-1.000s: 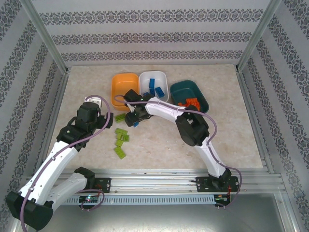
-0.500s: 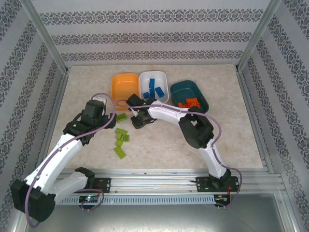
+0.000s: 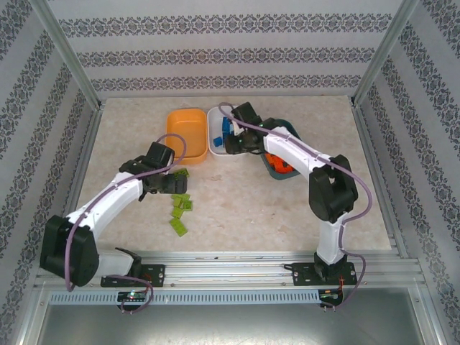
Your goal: Sort the legos into containers by color
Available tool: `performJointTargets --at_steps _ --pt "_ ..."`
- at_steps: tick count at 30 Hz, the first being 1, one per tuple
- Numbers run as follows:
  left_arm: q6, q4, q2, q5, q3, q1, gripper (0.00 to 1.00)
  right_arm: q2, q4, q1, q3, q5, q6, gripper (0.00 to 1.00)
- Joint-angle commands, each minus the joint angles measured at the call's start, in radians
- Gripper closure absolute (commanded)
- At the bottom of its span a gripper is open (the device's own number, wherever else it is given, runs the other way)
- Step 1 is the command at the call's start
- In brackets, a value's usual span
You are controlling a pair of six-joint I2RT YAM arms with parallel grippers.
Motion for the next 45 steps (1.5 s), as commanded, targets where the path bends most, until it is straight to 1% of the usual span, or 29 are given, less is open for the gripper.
performJointTargets --at_steps 1,2,3,5,9,10,11,12,13,14,19,24,27,31,37,38,44,45 --pt "-0.09 0.024 0.052 0.027 0.008 0.009 0.0 0.086 0.011 -0.042 0.066 -0.025 0.021 0.7" --pt "-0.109 0.045 0.07 0.027 0.006 0.007 0.0 0.116 0.006 -0.056 0.095 -0.029 0.021 0.69" --pt "-0.127 0.066 0.088 0.025 0.003 0.006 0.0 0.143 0.003 -0.068 0.12 -0.036 0.02 0.65" --pt "-0.154 0.1 0.122 0.016 0.005 0.006 0.0 0.178 -0.002 -0.082 0.161 -0.04 0.015 0.62" --pt "-0.189 0.152 0.197 0.012 0.032 0.008 0.0 0.189 0.013 -0.093 0.182 -0.059 0.001 0.56" --pt "-0.197 0.162 0.213 0.013 0.039 0.008 0.0 0.186 0.017 -0.096 0.179 -0.067 0.0 0.53" --pt "-0.203 0.173 0.231 0.015 0.048 0.007 0.0 0.183 0.02 -0.096 0.174 -0.079 0.003 0.47" --pt "-0.209 0.182 0.25 0.018 0.057 0.008 0.0 0.178 0.02 -0.098 0.166 -0.087 0.004 0.38" --pt "-0.212 0.187 0.266 0.019 0.064 0.007 0.0 0.168 0.02 -0.098 0.154 -0.089 0.007 0.34" --pt "-0.217 0.194 0.283 0.021 0.073 0.007 0.0 0.147 0.028 -0.098 0.127 -0.088 0.01 0.33" --pt "-0.221 0.221 0.336 0.006 0.098 0.008 0.0 -0.029 0.15 -0.089 -0.117 -0.108 0.069 0.32" --pt "-0.202 0.227 0.392 -0.028 0.135 0.01 0.03 -0.149 0.179 -0.044 -0.272 -0.102 0.077 0.32" --pt "-0.188 0.239 0.424 -0.043 0.163 0.012 0.09 -0.187 0.194 -0.015 -0.323 -0.118 0.081 0.32" --pt "-0.179 0.254 0.476 -0.032 0.2 0.016 0.17 -0.204 0.189 0.027 -0.337 -0.122 0.082 0.32" --pt "-0.159 0.272 0.551 -0.044 0.235 0.029 0.19 -0.265 0.176 0.068 -0.381 -0.12 0.099 0.32" --pt "-0.158 0.275 0.559 -0.042 0.239 0.033 0.2 -0.277 0.176 0.075 -0.391 -0.117 0.101 0.32" --pt "-0.16 0.296 0.563 -0.016 0.23 0.035 0.42 -0.306 0.168 0.11 -0.446 -0.089 0.112 0.32" --pt "-0.161 0.299 0.553 -0.011 0.221 0.036 0.43 -0.31 0.17 0.113 -0.454 -0.086 0.114 0.32"
